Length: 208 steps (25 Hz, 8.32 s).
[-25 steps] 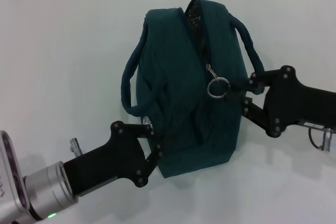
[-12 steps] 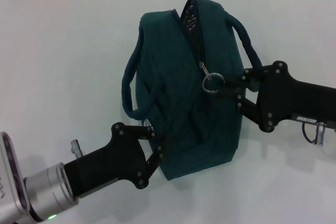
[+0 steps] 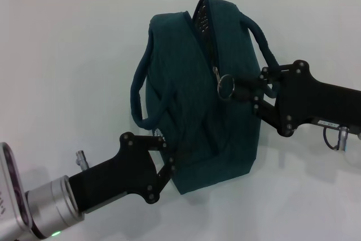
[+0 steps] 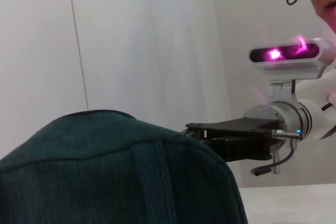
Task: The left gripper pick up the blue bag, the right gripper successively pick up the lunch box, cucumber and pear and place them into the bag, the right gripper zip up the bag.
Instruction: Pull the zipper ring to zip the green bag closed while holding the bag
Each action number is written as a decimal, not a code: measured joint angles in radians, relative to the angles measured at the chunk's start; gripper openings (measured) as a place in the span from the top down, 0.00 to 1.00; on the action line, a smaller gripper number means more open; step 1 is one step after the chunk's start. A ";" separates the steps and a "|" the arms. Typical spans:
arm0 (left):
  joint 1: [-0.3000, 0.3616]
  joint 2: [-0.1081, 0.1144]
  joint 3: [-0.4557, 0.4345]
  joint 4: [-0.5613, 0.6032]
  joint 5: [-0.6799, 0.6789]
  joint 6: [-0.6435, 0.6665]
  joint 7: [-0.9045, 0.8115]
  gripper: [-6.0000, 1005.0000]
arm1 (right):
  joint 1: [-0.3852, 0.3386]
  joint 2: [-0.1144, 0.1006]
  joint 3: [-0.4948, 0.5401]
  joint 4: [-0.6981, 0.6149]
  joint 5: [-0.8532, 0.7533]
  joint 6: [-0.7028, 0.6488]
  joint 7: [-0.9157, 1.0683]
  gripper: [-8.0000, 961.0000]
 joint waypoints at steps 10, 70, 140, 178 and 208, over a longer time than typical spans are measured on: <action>0.001 0.001 0.000 0.000 0.000 0.000 0.009 0.93 | 0.007 0.000 -0.003 -0.003 0.000 -0.005 0.030 0.66; 0.040 0.010 0.015 0.005 0.042 0.003 0.069 0.93 | -0.046 0.002 -0.033 -0.051 0.140 -0.026 -0.193 0.97; -0.008 0.005 0.005 0.005 0.044 0.020 0.055 0.92 | -0.009 -0.019 0.089 -0.145 -0.277 -0.123 0.248 0.68; 0.002 0.005 0.005 0.004 0.044 0.020 0.061 0.92 | 0.020 -0.009 0.020 -0.112 -0.209 0.017 0.223 0.68; 0.002 0.005 0.005 0.004 0.043 0.022 0.061 0.91 | 0.044 -0.003 0.021 -0.116 -0.249 0.001 0.252 0.79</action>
